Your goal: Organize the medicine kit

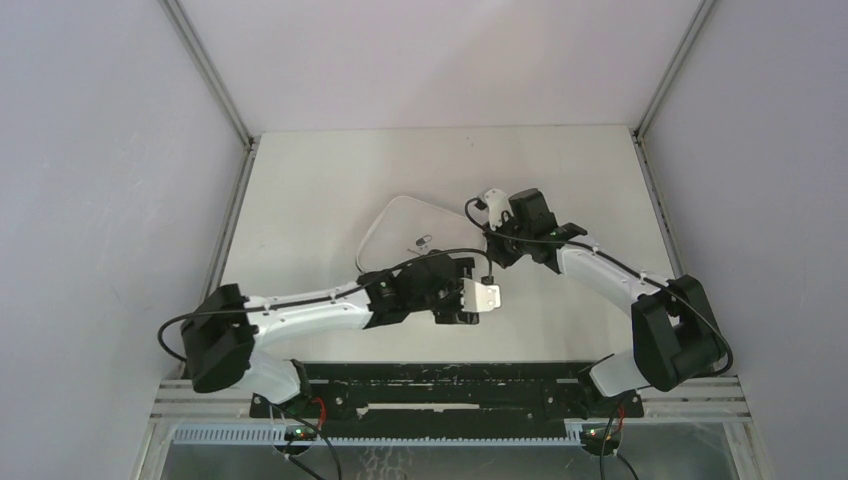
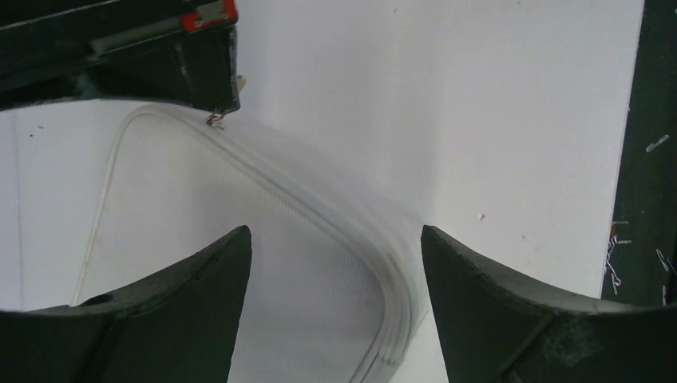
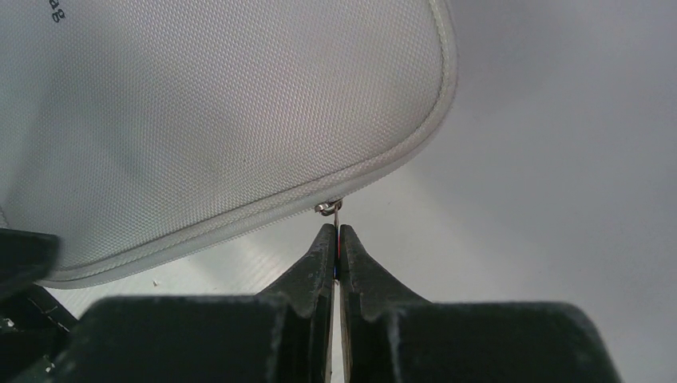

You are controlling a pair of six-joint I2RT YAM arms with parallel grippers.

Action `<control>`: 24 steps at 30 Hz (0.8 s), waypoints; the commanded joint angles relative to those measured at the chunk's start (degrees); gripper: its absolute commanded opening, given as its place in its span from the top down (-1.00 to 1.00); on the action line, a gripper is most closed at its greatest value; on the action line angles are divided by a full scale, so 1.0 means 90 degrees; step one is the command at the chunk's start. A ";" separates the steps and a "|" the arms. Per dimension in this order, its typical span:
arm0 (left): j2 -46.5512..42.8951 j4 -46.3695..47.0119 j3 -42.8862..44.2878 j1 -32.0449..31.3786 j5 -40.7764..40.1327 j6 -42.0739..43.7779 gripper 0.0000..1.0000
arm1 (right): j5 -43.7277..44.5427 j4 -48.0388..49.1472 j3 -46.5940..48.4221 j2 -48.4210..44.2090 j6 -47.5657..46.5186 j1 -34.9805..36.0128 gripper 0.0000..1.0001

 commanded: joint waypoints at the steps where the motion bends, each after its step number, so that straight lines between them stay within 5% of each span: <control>1: 0.0630 0.0331 0.0501 -0.0125 -0.0667 -0.0377 -0.59 | 0.0004 0.0183 0.0053 -0.0085 -0.0014 -0.0115 1.00; 7: 0.0909 0.0325 0.0278 -0.0125 -0.1468 -0.0098 -0.16 | 0.0202 0.0157 -0.0002 -0.0163 -0.0018 -0.0149 1.00; 18: 0.0203 -0.0783 -0.0478 -0.0123 -0.1134 0.0164 0.92 | 0.0771 0.0122 0.0010 -0.0111 -0.0044 -0.0111 1.00; 24: -0.0267 -0.1038 -0.0941 -0.0123 -0.0687 0.0302 0.99 | 0.0993 0.0180 0.0008 -0.0180 -0.0144 -0.0081 1.00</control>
